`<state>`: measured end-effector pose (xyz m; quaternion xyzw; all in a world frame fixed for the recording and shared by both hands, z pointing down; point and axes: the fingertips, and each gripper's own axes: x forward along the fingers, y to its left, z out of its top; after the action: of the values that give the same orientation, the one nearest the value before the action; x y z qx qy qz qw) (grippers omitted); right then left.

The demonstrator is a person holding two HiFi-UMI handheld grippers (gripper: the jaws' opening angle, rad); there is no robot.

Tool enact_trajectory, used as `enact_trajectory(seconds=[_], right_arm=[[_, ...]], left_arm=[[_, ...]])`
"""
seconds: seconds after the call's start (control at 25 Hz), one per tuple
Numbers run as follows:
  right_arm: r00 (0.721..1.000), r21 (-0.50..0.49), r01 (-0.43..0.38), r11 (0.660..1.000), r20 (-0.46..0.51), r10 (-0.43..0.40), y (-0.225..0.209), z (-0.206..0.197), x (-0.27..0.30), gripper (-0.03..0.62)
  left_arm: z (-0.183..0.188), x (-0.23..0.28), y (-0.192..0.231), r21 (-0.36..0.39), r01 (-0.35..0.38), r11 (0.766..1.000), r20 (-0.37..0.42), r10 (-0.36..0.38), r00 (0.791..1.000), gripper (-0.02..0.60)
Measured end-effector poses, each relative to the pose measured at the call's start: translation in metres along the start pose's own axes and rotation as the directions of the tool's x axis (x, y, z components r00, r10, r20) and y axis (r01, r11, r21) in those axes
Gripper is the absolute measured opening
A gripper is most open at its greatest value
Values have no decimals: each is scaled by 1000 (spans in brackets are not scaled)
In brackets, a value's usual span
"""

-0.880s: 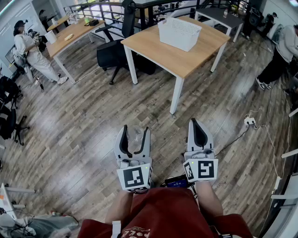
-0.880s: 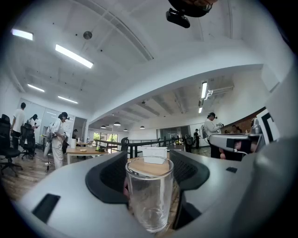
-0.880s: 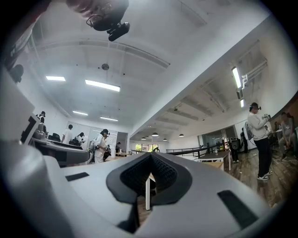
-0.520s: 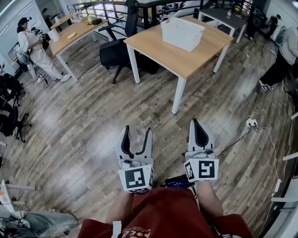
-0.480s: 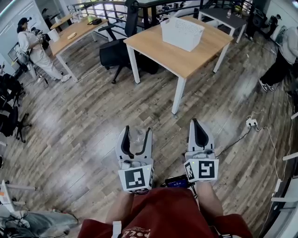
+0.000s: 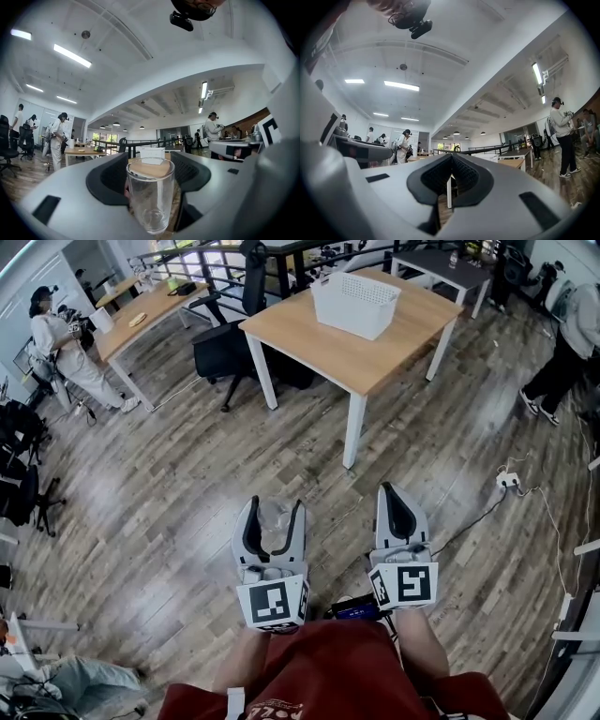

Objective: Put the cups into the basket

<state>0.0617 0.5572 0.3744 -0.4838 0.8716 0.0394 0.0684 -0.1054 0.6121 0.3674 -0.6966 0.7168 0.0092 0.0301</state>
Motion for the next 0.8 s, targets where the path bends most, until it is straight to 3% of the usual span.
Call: enact_trajectory(seconds=[0.28,0.48,0.8], right_arm=[[1000,23,24,999,-16,-23,-31,-8,-11,11],[998,102,47,994,-35,-43,-58,-13,-23,11],[997,90,79,993,-31,-76,-94,-13,-41,11]], left_arm=[[-3,10,-28,-20,20,1000,-17,-20,1000,289],[-5,14,-54,-12,40,999,-14,-40,999,289],[-8,22,-91,-22,66,998,-18,-66,998,288]])
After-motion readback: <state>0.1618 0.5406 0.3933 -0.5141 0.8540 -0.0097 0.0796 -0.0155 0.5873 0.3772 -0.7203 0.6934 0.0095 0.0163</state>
